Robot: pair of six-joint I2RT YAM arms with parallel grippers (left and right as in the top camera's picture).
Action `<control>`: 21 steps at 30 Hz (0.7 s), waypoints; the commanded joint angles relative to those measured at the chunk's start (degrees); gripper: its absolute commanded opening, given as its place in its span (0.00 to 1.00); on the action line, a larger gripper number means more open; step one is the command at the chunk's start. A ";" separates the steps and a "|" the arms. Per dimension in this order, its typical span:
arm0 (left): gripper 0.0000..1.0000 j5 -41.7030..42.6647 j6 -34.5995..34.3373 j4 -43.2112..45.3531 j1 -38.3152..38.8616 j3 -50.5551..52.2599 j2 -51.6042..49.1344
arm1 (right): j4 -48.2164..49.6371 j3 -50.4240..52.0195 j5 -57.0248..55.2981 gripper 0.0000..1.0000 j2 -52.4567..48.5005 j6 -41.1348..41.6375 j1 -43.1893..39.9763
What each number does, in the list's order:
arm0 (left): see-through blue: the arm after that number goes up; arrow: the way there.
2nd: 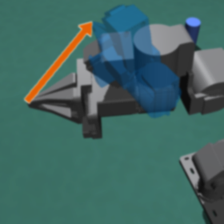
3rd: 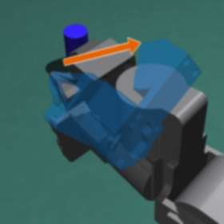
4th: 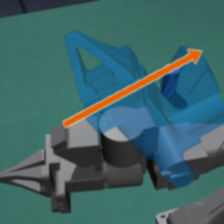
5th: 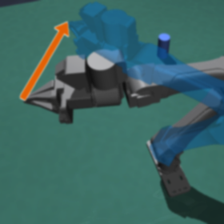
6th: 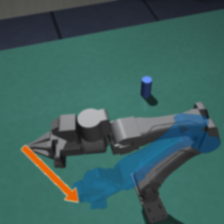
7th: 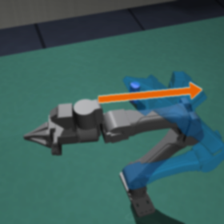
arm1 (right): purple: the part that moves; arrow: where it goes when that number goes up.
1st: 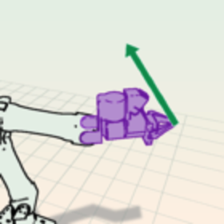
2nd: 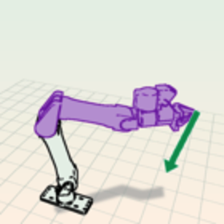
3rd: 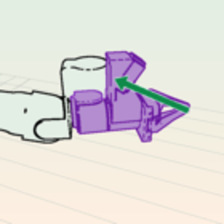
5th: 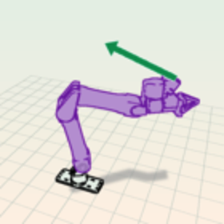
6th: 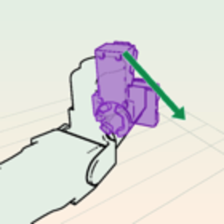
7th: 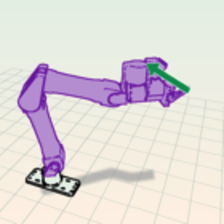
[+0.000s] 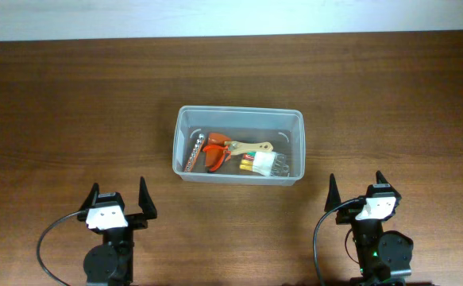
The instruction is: Pack container
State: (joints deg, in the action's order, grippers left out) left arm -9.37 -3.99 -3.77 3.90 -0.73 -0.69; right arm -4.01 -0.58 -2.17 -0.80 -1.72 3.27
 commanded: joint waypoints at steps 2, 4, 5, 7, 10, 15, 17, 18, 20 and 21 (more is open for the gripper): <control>0.99 2.32 -3.06 -0.39 0.07 0.20 0.39 | -0.44 0.26 -1.31 0.99 0.48 0.09 0.48; 0.99 2.95 -3.08 -0.39 0.09 0.20 0.39 | -0.44 0.26 -1.31 0.99 0.48 0.09 0.48; 0.99 3.87 -3.06 -0.39 0.07 0.20 0.39 | -0.44 0.26 -1.31 0.99 0.48 0.09 0.48; 0.99 4.02 -3.06 -0.39 0.07 0.20 0.39 | -0.46 0.26 -1.31 0.99 0.48 0.09 0.48; 0.99 4.02 -3.06 -0.39 0.07 0.20 0.39 | -0.44 0.26 -1.31 0.99 0.48 0.09 0.48; 0.99 4.02 -3.06 -0.39 0.07 0.20 0.39 | -0.44 0.26 -1.29 0.98 0.48 0.09 0.48; 0.99 4.02 -3.06 -0.39 0.07 0.20 0.39 | -0.44 0.26 -1.29 0.99 0.48 0.09 0.48; 0.99 4.02 -3.06 -0.39 0.07 0.20 0.39 | -0.44 0.26 -1.31 0.99 0.48 0.09 0.48; 0.99 4.02 -3.06 -0.39 0.07 0.20 0.39 | -0.46 0.26 -1.31 0.99 0.48 0.09 0.48; 0.99 4.02 -3.06 -0.39 0.07 0.20 0.39 | -0.44 0.26 -1.31 0.99 0.48 0.09 0.48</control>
State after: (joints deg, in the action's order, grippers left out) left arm -6.15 -6.52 -3.95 3.90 -0.73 -0.69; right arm -4.01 -0.58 -2.15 -0.80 -1.72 3.27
